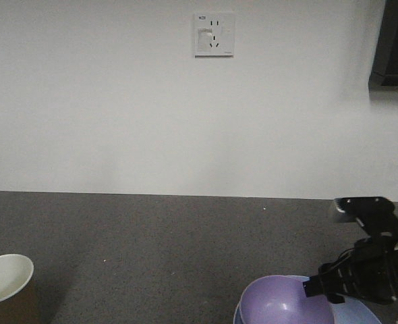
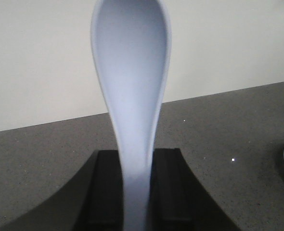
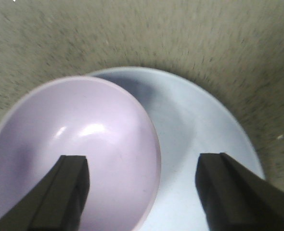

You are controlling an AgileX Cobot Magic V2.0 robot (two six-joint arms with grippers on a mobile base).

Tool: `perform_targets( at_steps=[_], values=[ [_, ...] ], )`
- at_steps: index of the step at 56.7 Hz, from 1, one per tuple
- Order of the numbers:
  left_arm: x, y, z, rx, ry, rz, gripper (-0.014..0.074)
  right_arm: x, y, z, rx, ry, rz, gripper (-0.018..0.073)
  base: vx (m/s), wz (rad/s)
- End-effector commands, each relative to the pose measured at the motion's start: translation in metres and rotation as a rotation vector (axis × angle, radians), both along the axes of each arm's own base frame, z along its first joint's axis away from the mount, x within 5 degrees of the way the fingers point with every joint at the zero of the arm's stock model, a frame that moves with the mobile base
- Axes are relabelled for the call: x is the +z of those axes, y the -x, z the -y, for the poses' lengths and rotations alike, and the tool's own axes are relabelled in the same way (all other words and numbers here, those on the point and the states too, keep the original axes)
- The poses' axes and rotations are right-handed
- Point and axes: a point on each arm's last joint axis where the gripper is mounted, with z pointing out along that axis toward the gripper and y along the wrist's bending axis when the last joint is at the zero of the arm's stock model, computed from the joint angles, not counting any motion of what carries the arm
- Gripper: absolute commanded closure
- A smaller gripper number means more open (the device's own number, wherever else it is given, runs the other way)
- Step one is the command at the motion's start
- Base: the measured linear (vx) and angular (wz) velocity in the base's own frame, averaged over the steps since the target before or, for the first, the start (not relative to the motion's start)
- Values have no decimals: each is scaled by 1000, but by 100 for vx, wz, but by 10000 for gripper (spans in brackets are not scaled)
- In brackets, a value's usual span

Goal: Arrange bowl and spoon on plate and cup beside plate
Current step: 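Move the left gripper over the bowl and drop the spoon inside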

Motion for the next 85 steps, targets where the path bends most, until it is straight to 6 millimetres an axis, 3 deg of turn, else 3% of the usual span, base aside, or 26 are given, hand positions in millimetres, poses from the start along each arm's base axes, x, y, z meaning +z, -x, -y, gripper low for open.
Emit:
perform_targets(
  at_steps=[1, 12, 17, 23, 35, 45, 57, 67, 85],
  values=[
    [12, 1, 0, 2, 46, 57, 594, 50, 22, 4, 0, 21, 196, 157, 0, 0],
    [9, 1, 1, -10, 26, 4, 594, 98, 80, 14, -36, 85, 375, 575, 0, 0],
    [12, -5, 3, -19, 3, -32, 594, 115, 110, 19, -65, 104, 447, 573, 0, 0],
    [17, -20, 9, -60, -54, -121, 594, 121, 139, 24, -97, 120, 535, 571, 0, 0],
    [30, -75, 44, -305, -74, -312, 594, 83, 178, 28, -119, 122, 580, 571, 0, 0],
    [27, -126, 97, -533, -58, -430, 594, 52, 192, 29, -116, 125, 548, 571, 0, 0],
    [3, -172, 175, -703, -87, -600, 594, 43, 197, 29, -115, 127, 537, 571, 0, 0],
    [-18, -192, 233, -814, -126, -728, 594, 44, 197, 29, -116, 126, 545, 571, 0, 0],
    [-39, -214, 290, -856, -126, -797, 581, 45, 197, 30, -115, 130, 554, 571, 0, 0]
  ],
)
